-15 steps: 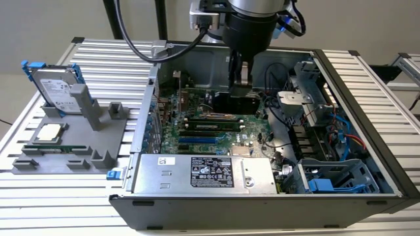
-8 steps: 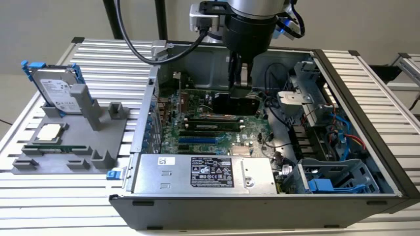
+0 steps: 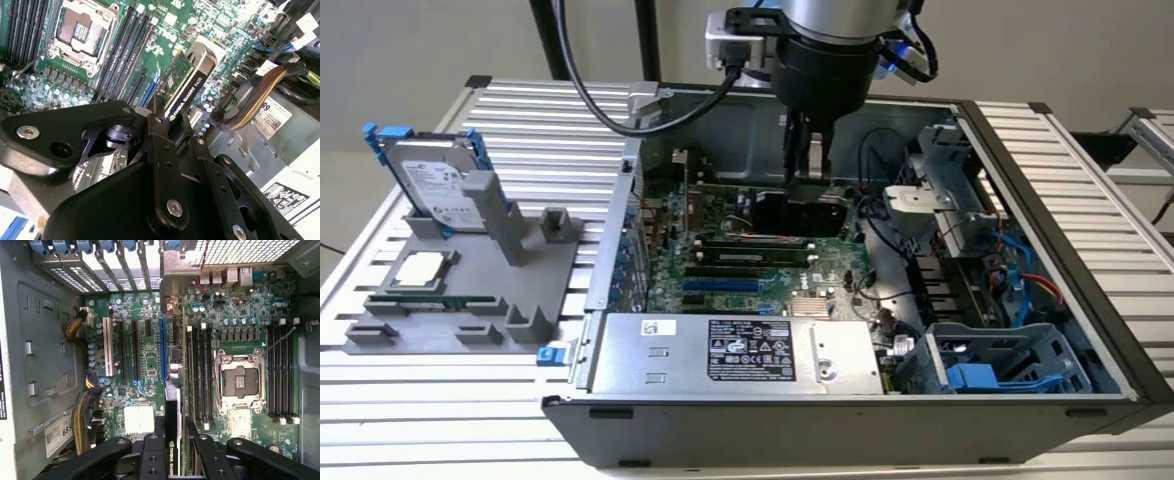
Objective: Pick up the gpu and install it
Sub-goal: 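Insert the gpu into the slot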
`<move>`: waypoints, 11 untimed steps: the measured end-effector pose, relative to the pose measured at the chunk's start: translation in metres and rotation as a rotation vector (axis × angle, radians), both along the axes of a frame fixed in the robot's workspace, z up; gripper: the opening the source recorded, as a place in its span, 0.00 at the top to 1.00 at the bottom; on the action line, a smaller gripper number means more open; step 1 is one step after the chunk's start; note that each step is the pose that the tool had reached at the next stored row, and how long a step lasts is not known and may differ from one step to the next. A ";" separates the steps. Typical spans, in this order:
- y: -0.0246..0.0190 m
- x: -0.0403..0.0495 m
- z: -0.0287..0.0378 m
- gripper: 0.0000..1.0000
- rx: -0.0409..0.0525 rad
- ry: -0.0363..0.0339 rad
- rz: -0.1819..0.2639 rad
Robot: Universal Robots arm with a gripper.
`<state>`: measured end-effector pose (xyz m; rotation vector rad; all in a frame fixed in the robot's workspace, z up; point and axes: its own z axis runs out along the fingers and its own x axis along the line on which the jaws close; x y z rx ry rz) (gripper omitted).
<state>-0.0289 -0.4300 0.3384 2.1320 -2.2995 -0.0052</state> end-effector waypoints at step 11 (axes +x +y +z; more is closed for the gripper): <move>0.0000 0.0000 -0.0045 1.00 0.0000 0.0000 0.000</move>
